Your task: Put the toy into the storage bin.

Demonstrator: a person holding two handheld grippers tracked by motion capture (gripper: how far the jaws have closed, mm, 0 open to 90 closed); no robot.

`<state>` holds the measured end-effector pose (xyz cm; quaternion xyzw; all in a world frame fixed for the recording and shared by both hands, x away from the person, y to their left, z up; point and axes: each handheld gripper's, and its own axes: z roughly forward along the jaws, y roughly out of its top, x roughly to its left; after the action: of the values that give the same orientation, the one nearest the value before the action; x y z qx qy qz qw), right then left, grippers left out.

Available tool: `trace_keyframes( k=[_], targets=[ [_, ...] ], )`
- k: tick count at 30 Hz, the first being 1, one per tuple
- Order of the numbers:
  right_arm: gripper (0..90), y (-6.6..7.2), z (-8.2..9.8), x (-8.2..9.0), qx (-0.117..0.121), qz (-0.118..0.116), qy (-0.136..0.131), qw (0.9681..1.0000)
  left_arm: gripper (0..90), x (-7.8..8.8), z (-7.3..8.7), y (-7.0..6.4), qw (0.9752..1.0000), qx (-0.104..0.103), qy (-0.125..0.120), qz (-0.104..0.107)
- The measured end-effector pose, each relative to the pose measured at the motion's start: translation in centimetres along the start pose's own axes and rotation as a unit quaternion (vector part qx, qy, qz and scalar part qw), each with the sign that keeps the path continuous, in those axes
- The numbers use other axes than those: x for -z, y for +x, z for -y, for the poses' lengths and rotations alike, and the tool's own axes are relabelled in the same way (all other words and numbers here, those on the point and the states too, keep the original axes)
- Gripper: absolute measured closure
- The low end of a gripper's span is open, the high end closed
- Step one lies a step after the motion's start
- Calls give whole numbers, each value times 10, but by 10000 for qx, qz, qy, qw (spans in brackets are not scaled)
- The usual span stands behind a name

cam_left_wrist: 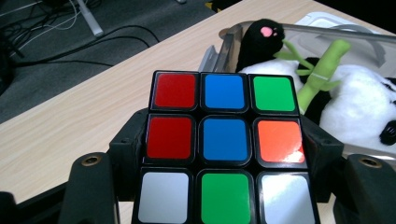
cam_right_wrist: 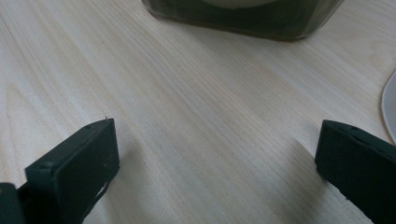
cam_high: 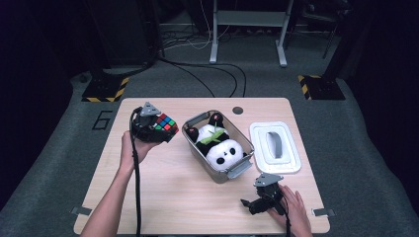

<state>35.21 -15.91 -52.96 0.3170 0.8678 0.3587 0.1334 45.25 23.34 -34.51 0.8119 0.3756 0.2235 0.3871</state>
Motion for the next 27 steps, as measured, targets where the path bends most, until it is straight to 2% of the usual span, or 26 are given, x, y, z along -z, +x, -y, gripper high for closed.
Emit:
trace_keyframes(
  k=[17,27],
  targets=[
    [0,0,0,0,2,4,-3,10000,336,-18,-31,-16,9997,-184,-84,154],
    [0,0,0,0,-21,17,-14,10000,336,-35,-47,-26,9991,-232,-106,342]
  ],
)
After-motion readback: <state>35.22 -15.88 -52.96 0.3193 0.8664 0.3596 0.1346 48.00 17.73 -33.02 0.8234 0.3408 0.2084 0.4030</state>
